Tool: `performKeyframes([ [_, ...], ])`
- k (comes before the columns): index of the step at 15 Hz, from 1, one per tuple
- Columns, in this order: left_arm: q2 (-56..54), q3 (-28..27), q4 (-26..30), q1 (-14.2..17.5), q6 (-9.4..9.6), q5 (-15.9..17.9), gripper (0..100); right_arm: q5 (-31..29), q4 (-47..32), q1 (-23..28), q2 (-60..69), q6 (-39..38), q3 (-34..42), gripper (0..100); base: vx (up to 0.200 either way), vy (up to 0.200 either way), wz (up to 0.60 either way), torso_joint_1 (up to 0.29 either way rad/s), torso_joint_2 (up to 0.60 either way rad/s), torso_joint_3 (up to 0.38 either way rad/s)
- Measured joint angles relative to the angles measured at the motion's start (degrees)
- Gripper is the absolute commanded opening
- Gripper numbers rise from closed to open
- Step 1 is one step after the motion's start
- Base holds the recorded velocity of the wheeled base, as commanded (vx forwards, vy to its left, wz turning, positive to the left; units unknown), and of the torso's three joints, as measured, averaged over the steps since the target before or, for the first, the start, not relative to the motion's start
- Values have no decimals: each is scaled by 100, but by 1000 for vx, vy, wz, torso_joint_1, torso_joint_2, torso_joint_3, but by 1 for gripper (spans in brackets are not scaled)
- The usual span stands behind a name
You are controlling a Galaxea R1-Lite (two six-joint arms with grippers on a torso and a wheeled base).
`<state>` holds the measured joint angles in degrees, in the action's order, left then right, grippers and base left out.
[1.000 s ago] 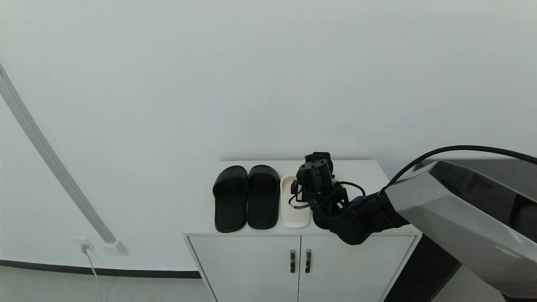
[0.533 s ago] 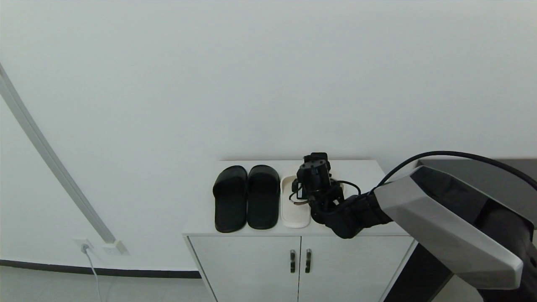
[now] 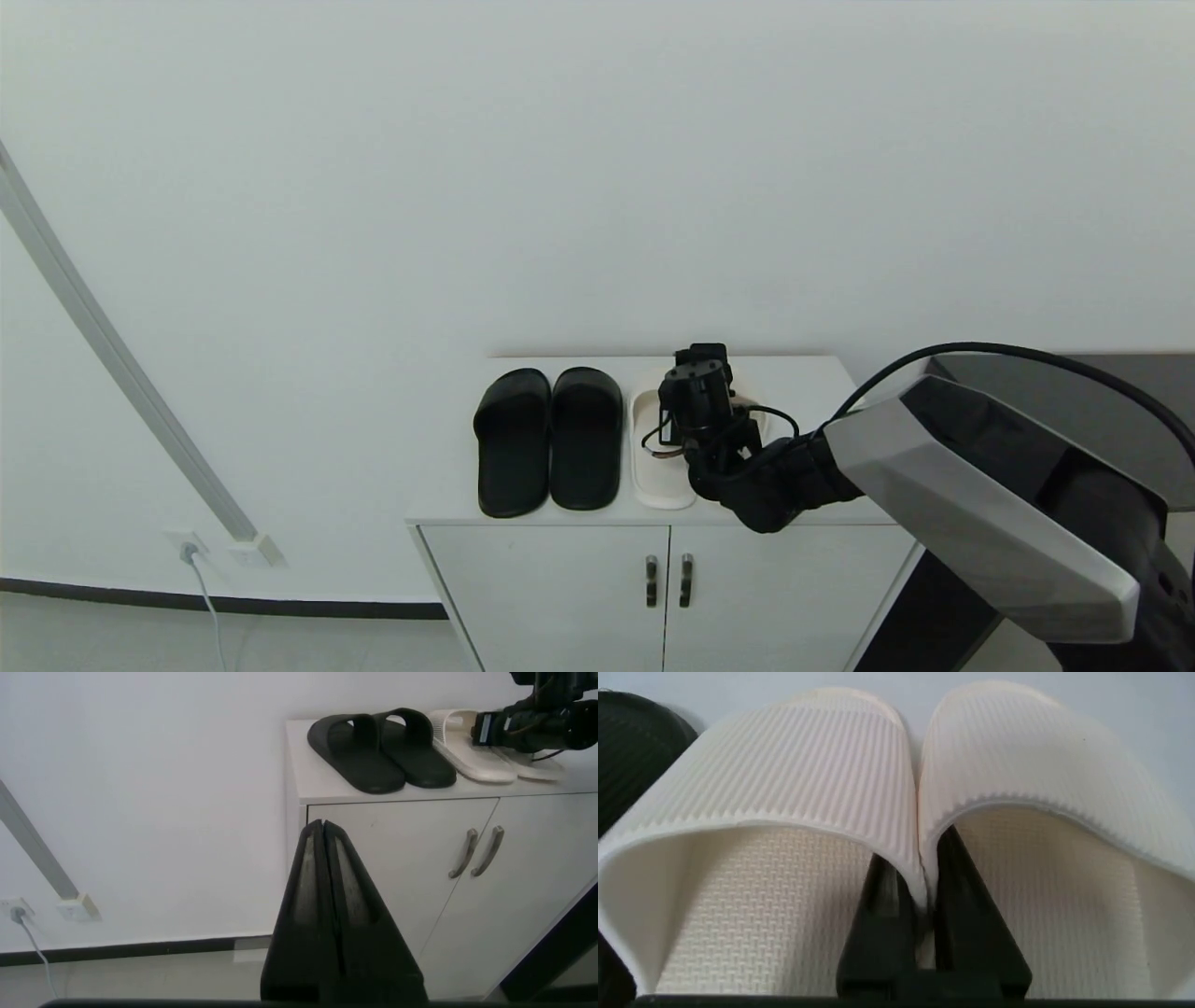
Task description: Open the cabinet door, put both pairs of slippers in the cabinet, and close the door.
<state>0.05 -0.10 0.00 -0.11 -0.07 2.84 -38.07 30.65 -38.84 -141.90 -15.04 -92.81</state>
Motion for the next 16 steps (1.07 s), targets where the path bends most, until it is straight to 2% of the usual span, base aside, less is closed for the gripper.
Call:
performKeyframes([
  [4,0,0,0,1,0,0,0,-2,88,4,350,257,394,0,0,0,0,0,0,0],
  [7,0,0,0,1,0,0,0,180,668,-16,1017,772,1354,0,0,0,0,0,0,0],
  [11,0,0,0,1,0,-2,0,1497,1648,-148,2352,1392,3357,0,0,0,0,0,0,0],
  [14,0,0,0,1,0,-2,0,2882,1765,-232,3604,1447,4780,0,0,0,0,0,0,0],
  [16,0,0,0,1,0,-2,0,3968,1517,-250,4461,1456,5519,0,0,0,0,0,0,0],
])
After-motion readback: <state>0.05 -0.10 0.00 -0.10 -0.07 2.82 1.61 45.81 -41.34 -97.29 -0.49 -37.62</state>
